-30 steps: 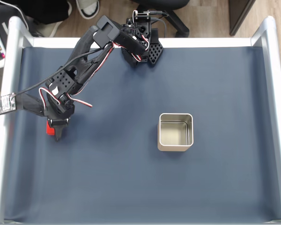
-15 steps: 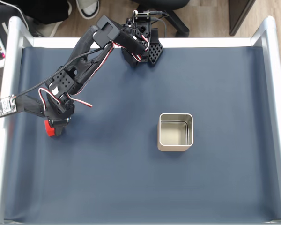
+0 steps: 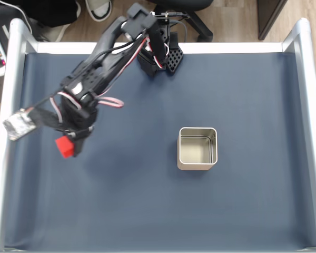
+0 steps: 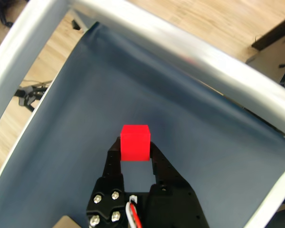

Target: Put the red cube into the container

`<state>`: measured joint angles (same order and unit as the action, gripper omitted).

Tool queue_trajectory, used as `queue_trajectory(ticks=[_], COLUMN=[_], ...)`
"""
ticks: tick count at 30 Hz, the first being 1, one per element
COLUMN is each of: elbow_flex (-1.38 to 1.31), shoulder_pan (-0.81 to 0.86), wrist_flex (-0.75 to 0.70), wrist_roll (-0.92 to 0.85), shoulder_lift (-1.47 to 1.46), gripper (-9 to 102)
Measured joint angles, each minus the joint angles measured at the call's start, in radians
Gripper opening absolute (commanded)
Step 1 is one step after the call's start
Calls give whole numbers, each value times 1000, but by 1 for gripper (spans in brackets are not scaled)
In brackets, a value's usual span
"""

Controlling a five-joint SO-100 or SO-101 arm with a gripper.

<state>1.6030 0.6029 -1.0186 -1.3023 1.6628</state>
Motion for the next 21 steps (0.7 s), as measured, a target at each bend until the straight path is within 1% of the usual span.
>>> queue_trajectory(ticks=[4, 8, 15, 21], elbow_flex=[44, 156, 330, 368], shoulder_pan=[-120, -264, -549, -778], wrist_flex=[-107, -167, -210, -210], wrist_roll=[-66, -106, -112, -57], shoulder_lift=[155, 296, 488, 548], gripper=[0, 0, 0, 0])
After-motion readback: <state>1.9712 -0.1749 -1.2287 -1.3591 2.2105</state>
